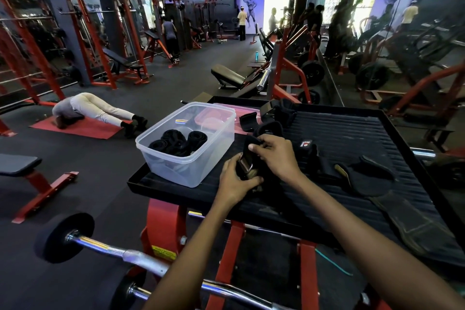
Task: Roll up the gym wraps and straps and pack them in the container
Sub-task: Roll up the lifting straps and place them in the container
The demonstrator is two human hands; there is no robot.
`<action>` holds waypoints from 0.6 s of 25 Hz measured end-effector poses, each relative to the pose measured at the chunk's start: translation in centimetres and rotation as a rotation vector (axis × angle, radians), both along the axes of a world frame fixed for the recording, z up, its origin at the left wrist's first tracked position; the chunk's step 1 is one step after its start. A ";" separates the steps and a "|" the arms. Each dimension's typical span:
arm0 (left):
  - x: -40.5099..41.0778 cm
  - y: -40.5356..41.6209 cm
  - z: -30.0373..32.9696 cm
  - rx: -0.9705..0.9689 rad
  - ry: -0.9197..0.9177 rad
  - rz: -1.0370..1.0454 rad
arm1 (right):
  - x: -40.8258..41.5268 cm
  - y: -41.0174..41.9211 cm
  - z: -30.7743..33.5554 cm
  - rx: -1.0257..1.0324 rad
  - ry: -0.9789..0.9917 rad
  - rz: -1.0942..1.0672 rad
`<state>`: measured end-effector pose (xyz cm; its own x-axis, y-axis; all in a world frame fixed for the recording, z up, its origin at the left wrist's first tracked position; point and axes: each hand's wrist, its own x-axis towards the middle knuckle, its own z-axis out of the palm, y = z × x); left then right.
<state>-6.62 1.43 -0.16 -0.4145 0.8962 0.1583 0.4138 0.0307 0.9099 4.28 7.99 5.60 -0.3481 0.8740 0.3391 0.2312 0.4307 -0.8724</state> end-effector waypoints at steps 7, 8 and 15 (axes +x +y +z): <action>-0.4 0.3 -0.2 -0.082 -0.048 -0.039 | 2.5 1.9 3.0 -0.216 0.384 -0.112; -0.5 0.3 -0.4 -0.089 -0.061 -0.054 | 3.3 2.5 3.1 -0.273 0.429 -0.156; -1.5 0.5 -0.9 -0.053 -0.448 -0.083 | 3.4 2.0 -2.1 -0.698 0.432 -0.115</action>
